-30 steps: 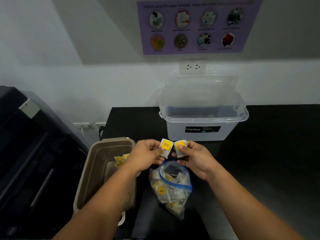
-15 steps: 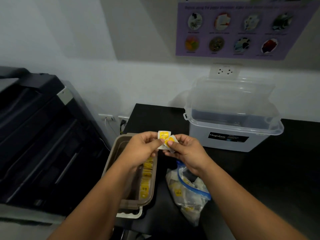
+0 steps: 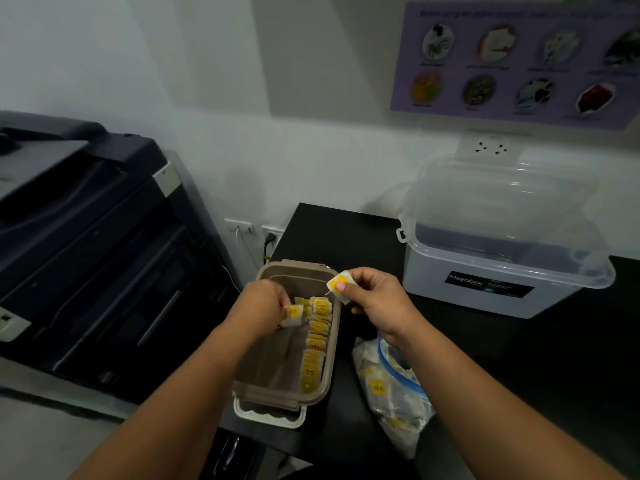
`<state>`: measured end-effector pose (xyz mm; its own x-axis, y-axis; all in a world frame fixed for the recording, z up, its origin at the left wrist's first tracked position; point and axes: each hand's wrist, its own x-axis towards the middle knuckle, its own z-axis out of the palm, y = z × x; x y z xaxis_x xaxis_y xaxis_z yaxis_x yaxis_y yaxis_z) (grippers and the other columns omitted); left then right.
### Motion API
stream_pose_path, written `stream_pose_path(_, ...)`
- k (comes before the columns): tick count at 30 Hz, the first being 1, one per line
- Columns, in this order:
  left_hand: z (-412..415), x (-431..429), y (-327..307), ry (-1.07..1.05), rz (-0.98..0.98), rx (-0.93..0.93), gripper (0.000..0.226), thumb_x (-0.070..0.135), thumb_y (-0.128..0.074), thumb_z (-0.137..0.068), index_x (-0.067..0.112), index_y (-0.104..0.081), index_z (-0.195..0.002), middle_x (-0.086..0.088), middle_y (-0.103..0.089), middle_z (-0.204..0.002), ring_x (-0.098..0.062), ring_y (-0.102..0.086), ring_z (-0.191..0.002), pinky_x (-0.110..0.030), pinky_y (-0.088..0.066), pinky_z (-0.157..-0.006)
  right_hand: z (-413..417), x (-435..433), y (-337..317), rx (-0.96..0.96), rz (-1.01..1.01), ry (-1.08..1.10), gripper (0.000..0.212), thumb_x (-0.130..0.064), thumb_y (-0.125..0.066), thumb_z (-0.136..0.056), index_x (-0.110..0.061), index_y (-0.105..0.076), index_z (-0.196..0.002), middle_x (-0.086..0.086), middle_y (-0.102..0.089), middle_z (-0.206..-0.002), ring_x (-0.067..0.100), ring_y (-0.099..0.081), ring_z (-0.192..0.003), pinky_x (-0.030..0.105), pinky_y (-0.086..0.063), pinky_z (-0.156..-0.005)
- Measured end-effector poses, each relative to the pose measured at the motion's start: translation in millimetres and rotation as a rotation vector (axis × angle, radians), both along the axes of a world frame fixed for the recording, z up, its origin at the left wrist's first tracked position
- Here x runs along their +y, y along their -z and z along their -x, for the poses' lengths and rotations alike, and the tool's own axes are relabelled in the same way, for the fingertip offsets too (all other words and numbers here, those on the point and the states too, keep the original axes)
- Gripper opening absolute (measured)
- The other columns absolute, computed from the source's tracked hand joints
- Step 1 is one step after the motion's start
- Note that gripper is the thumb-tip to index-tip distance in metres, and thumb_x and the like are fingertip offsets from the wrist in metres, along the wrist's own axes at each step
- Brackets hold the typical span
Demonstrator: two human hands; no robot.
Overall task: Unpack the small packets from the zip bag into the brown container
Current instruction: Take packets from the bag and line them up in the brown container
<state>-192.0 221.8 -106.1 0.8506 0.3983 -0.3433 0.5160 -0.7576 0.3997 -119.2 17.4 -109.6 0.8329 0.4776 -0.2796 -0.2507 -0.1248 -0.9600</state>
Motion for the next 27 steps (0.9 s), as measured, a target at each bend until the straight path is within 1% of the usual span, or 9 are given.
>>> stream_pose_path(2,-9.3,-2.5,19.3,0.057,-0.099,0.102,0.016,0.011,-0.065,-0.089,0.016,-0.078,-0.097,-0.006,-0.075,-0.097,-0.023,-0.071,-0.095,-0.036,-0.058,-0.090,1.0,-1.1,-1.4,-0.011,0.005,0.014,0.008,-0.019,-0.076,-0.091,-0.024,-0.077,-0.098,-0.005,-0.079,-0.096,0.007,-0.073,-0.089,0.022,-0.054,-0.070)
stream_pose_path(5,-20.9,-4.3,45.6,0.117,-0.195,0.196,0.023,0.011,-0.060,-0.089,0.010,-0.077,-0.105,-0.008,-0.075,-0.104,-0.028,-0.070,-0.101,-0.036,-0.057,-0.090,0.7,-4.7,-0.9,-0.011,-0.008,0.029,0.010,-0.018,-0.076,-0.091,-0.023,-0.077,-0.099,-0.005,-0.079,-0.095,0.003,-0.072,-0.082,0.014,-0.050,-0.064)
stream_pose_path(7,-25.7,-6.9,55.6,0.142,-0.243,0.207,0.020,0.010,-0.060,-0.091,0.006,-0.073,-0.106,-0.010,-0.073,-0.108,-0.030,-0.070,-0.103,-0.036,-0.056,-0.086,0.8,-8.5,0.5,-0.014,0.001,0.028,0.010,-0.019,-0.075,-0.091,-0.023,-0.077,-0.101,-0.004,-0.078,-0.096,0.004,-0.071,-0.082,0.016,-0.050,-0.066)
stream_pose_path(11,-33.9,-10.0,66.1,0.157,-0.313,0.214,0.017,0.008,-0.064,-0.090,0.007,-0.073,-0.104,-0.011,-0.074,-0.107,-0.028,-0.071,-0.101,-0.037,-0.057,-0.088,0.6,-16.6,6.5,-0.005,-0.001,0.025,0.010,-0.019,-0.074,-0.092,-0.022,-0.077,-0.102,0.002,-0.078,-0.097,0.014,-0.068,-0.081,0.029,-0.053,-0.069)
stream_pose_path(14,-36.4,-10.3,70.5,0.112,-0.304,0.171,0.017,0.006,-0.060,-0.092,0.008,-0.072,-0.104,-0.011,-0.074,-0.104,-0.028,-0.071,-0.099,-0.038,-0.058,-0.088,-0.1,-20.5,10.2,-0.001,-0.022,0.035,0.009,-0.016,-0.073,-0.093,-0.019,-0.077,-0.101,0.003,-0.078,-0.090,0.013,-0.064,-0.071,0.028,-0.052,-0.064)
stream_pose_path(20,-36.4,-12.2,75.8,0.004,-0.261,0.122,0.022,0.011,-0.056,-0.097,0.007,-0.058,-0.119,-0.016,-0.069,-0.116,-0.033,-0.068,-0.108,-0.042,-0.054,-0.093,-1.3,-26.9,13.1,0.009,-0.008,0.045,0.011,-0.017,-0.073,-0.093,-0.022,-0.076,-0.102,0.003,-0.078,-0.094,0.013,-0.067,-0.075,0.029,-0.052,-0.067)
stream_pose_path(24,-32.4,-15.3,76.8,-0.090,-0.164,0.159,0.047,0.019,-0.069,-0.092,0.003,-0.045,-0.129,-0.018,-0.066,-0.123,-0.034,-0.066,-0.112,-0.042,-0.055,-0.096,-1.0,-27.4,14.9,0.026,-0.020,0.045,0.010,-0.016,-0.072,-0.093,-0.021,-0.076,-0.102,0.005,-0.078,-0.096,0.015,-0.067,-0.077,0.030,-0.053,-0.069)
stream_pose_path(25,-31.6,-14.5,78.8,-0.094,-0.140,0.171,0.050,0.019,-0.071,-0.090,0.000,-0.046,-0.130,-0.019,-0.067,-0.121,-0.033,-0.068,-0.110,-0.042,-0.056,-0.094,-0.8,-27.3,15.6,0.033,-0.025,0.046,0.011,-0.016,-0.073,-0.093,-0.020,-0.076,-0.102,0.006,-0.078,-0.096,0.016,-0.067,-0.077,0.030,-0.054,-0.069)
stream_pose_path(27,-30.6,-13.0,80.9,-0.099,-0.059,0.153,0.040,0.020,-0.070,-0.090,-0.003,-0.060,-0.122,-0.018,-0.072,-0.111,-0.032,-0.072,-0.100,-0.040,-0.060,-0.087,0.0,-26.8,16.8,0.053,-0.030,0.047,0.012,-0.015,-0.072,-0.093,-0.019,-0.076,-0.103,0.006,-0.078,-0.096,0.016,-0.067,-0.078,0.030,-0.055,-0.070)
